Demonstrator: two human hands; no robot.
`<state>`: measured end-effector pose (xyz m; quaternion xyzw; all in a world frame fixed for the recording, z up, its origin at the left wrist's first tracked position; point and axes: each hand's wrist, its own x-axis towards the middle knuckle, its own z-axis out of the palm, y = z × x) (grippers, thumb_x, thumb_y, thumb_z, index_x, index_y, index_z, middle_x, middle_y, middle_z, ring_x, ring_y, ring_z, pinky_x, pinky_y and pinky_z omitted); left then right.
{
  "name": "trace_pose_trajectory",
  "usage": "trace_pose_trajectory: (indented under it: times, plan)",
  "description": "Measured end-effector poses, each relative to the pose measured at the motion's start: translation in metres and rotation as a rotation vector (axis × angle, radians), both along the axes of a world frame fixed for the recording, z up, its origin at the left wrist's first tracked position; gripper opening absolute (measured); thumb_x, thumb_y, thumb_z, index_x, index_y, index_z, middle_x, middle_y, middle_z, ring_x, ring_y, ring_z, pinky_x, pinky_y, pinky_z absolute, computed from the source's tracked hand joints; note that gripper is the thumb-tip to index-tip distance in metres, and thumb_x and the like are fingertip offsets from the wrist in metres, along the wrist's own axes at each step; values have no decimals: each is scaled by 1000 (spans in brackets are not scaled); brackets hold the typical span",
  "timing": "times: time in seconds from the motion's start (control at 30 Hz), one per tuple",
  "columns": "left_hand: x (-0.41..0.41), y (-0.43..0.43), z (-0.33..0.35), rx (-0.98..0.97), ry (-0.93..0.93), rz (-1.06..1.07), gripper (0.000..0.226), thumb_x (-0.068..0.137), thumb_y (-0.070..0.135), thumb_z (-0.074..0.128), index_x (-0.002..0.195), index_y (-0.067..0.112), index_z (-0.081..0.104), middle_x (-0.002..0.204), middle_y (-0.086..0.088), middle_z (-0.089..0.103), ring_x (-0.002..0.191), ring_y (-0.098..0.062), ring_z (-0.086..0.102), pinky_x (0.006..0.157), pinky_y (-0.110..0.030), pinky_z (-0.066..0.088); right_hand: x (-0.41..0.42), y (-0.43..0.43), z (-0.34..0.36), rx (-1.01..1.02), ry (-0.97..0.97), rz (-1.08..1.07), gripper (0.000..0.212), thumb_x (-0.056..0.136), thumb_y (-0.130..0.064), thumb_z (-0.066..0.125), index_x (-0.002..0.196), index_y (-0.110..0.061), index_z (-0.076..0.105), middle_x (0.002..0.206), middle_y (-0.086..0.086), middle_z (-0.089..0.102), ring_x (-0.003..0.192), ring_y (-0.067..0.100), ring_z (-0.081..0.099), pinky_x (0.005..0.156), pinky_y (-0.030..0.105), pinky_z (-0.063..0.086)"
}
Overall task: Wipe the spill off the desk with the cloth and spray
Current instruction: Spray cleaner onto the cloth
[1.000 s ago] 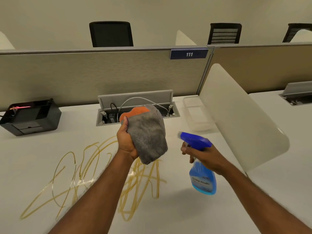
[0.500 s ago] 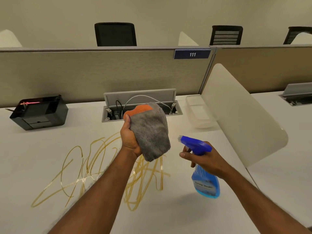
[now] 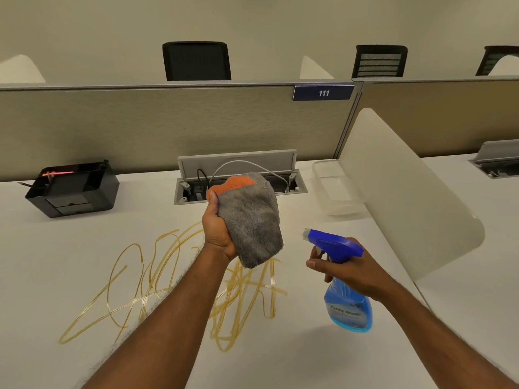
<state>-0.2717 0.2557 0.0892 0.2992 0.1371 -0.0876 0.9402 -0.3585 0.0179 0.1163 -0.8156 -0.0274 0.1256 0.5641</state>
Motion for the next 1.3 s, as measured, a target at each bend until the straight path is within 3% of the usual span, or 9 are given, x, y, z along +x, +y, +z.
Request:
trace_pose_trajectory:
  times: [0.13,0.27,0.4,0.53,0.73,0.97,1.1,1.3]
  plan:
    - [-1,-2,-2,-8,21,23,58,99,60,32,124,15,58,107,-14,73,99,-35,68,78,-50,59,3,-2,-8,-21,13,-50,20,82,-14,76,83,-22,58,63,-7,62,57,6,66,54,13,51]
    - [1,-3,-5,-5,20,28,56,99,60,32,122,16,59,102,-12,76,94,-33,71,77,-47,61,4,-6,-13,2,8,-68,18,82,-9,76,85,-19,61,65,-5,66,60,11,66,57,18,54]
    - [2,-4,-8,-16,28,25,60,98,61,33,130,15,56,110,-13,73,99,-35,69,80,-49,60,9,-13,-17,53,-16,-27,24,84,0,73,98,-19,67,93,1,74,71,16,68,61,26,57]
    - [6,-11,-10,-14,51,4,62,98,60,35,135,14,53,119,-15,69,102,-36,68,84,-52,57,18,-21,-19,150,-51,-114,18,83,-5,75,98,-13,68,98,-4,74,73,16,68,62,26,57]
    - [16,-24,-14,5,97,-4,61,98,57,40,139,14,51,126,-16,66,109,-38,65,89,-51,56,56,-46,-12,174,-165,-348,15,91,7,59,95,-5,66,77,-5,72,62,12,65,61,22,56]
    - [25,-42,-23,20,101,-39,54,98,55,40,126,13,57,100,-12,76,85,-31,75,71,-43,61,132,-74,23,159,-303,-466,11,91,-1,64,95,-11,68,77,4,67,63,10,64,60,22,56]
    - [32,-51,-28,22,104,-47,49,99,54,38,119,14,59,96,-10,77,81,-29,75,65,-42,61,185,-94,39,155,-371,-523,7,91,-7,65,97,-6,68,74,6,65,64,10,63,63,28,58]
    - [51,-62,-41,20,128,-34,48,100,53,37,119,16,60,97,-8,77,81,-28,75,63,-41,61,261,-115,46,160,-389,-584,23,91,-15,66,109,-1,65,69,2,63,62,10,63,63,27,59]
